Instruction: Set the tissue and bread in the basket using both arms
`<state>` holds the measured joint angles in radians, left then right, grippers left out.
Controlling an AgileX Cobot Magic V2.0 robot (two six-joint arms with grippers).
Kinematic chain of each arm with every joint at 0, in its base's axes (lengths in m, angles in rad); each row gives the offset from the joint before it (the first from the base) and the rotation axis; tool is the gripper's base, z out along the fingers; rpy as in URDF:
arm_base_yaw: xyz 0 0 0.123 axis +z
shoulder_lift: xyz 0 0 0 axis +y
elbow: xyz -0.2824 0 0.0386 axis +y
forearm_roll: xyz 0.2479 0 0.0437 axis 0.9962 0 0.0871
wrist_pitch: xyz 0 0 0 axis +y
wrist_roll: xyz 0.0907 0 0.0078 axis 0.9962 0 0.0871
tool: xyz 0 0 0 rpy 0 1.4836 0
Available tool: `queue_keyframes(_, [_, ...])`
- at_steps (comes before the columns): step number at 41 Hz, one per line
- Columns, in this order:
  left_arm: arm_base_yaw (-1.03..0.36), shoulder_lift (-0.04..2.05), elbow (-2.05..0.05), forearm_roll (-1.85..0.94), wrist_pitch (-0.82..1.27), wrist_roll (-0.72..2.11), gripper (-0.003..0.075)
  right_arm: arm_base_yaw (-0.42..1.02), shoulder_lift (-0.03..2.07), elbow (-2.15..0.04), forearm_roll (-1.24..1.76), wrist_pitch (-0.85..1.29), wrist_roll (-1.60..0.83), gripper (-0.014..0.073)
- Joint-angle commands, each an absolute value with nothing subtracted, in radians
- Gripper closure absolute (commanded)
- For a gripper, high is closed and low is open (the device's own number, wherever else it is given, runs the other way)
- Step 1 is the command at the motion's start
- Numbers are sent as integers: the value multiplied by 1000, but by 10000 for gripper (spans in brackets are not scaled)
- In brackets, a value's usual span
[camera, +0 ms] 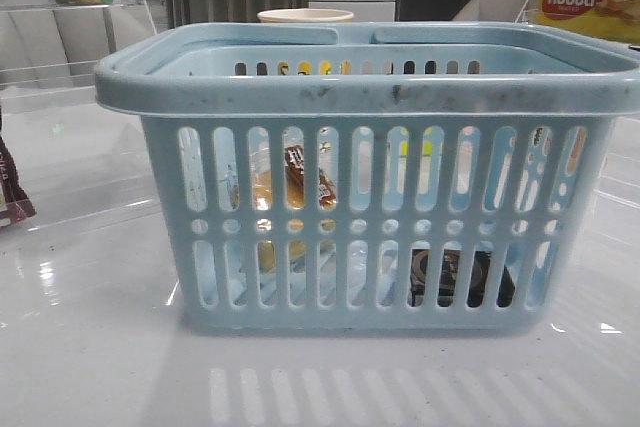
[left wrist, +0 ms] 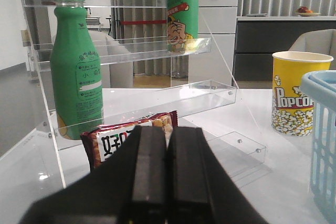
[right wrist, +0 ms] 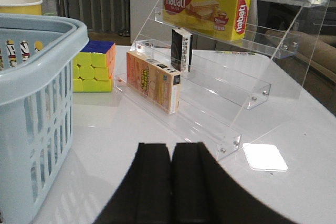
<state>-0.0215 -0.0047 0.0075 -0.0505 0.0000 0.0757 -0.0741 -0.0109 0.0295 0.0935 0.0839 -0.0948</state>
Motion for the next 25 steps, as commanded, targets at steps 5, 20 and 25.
queue_keyframes(5, [-27,-22,12,-60,-92,75,627,-79,-30,23,93,-36,-105,537])
queue_keyframes(20, [-27,-22,12,-60,-92,75,627,-27,-30,24,-51,-91,91,537])
queue_keyframes(25, [-27,-22,12,-60,-92,75,627,-27,-30,24,-45,-101,92,537])
